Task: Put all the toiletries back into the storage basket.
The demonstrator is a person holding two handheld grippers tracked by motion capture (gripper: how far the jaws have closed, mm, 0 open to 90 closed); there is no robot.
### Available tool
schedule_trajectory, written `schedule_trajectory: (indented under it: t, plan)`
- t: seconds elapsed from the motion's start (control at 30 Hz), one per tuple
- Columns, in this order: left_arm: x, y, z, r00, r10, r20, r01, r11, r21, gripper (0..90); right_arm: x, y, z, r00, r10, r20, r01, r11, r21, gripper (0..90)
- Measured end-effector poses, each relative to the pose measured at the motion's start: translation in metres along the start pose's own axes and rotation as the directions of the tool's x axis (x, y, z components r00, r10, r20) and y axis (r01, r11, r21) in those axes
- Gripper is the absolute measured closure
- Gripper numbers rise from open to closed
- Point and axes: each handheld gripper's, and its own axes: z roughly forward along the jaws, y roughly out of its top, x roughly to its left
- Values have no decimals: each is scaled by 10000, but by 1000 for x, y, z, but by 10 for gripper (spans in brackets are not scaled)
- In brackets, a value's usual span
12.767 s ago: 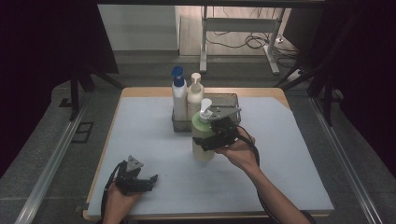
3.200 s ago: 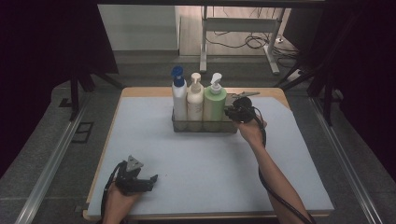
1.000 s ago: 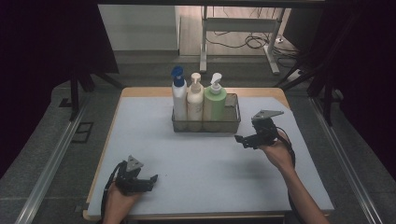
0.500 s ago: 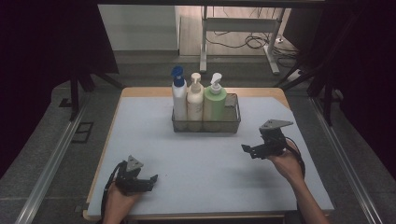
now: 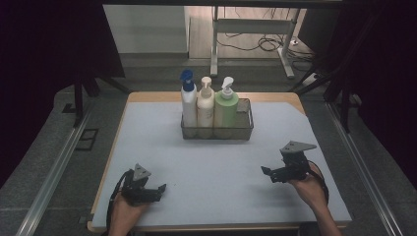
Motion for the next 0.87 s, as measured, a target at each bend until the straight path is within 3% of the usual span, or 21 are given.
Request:
schedule_trajectory:
  t: [0.5, 0.67, 0.87]
  plan:
    - [0, 0, 0, 10000, 3, -6, -3, 10000, -6, 121, 7, -43, 12, 9993, 382, -26, -382, 9991, 167, 0]
    - [0, 0, 0, 10000, 6, -4, -6, 10000, -9, 121, 9, -54, 23, 9996, 283, -30, -280, 9970, 721, 0]
    - [0, 0, 0, 10000, 21, -20, -21, 10000, 30, 121, 9, -54, 24, 9996, 285, 19, -285, 9965, 791, 0]
